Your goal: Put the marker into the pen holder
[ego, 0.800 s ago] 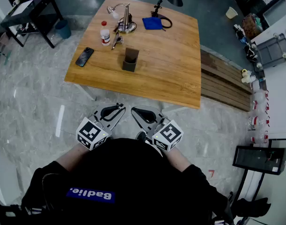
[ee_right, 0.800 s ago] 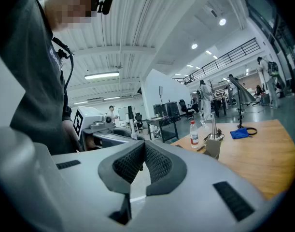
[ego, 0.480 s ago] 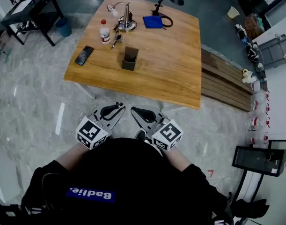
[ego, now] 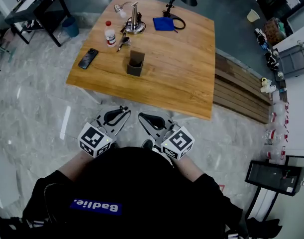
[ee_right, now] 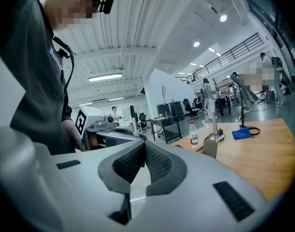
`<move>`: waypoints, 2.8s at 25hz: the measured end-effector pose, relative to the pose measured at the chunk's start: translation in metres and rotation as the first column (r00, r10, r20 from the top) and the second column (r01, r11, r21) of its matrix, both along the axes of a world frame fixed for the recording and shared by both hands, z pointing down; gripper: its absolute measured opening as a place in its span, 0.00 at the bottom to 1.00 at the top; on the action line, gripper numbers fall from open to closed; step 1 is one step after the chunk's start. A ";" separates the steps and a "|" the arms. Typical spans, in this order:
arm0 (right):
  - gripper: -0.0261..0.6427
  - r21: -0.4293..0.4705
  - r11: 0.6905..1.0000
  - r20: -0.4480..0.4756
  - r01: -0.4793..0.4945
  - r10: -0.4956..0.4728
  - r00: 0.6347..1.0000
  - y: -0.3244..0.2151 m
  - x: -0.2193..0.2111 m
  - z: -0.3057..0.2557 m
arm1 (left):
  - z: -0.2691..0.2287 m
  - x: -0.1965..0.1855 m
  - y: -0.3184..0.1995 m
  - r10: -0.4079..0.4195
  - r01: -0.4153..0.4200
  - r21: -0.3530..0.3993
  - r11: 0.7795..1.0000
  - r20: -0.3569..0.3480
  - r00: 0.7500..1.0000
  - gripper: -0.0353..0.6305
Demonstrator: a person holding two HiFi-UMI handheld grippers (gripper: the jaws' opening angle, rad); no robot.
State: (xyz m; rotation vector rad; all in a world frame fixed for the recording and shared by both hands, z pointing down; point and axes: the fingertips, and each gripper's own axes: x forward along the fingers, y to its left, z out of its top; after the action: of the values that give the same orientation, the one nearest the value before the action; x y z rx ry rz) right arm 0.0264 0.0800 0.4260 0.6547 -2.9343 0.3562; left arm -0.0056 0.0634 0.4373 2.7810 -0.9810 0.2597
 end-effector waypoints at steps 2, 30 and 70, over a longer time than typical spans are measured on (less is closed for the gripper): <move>0.05 0.005 1.000 0.002 0.011 -0.011 1.000 -0.003 0.008 0.000 | -0.001 0.005 -0.005 -0.015 0.015 0.009 1.000 0.007 1.000 0.13; 0.05 0.001 1.000 0.003 -0.028 0.028 1.000 -0.098 0.034 0.002 | -0.010 -0.004 -0.129 -0.080 0.080 0.074 0.994 -0.003 0.997 0.13; 0.05 -0.127 0.971 -0.157 -0.201 0.180 0.971 -0.225 0.037 0.040 | 0.160 0.001 -0.308 0.054 -0.067 0.069 0.995 0.170 0.984 0.13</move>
State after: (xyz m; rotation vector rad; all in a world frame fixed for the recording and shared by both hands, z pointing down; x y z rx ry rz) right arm 0.0631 -0.1445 0.4661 0.9043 -2.6859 0.5084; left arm -0.0048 -0.2450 0.5977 2.8985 -0.9614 0.4832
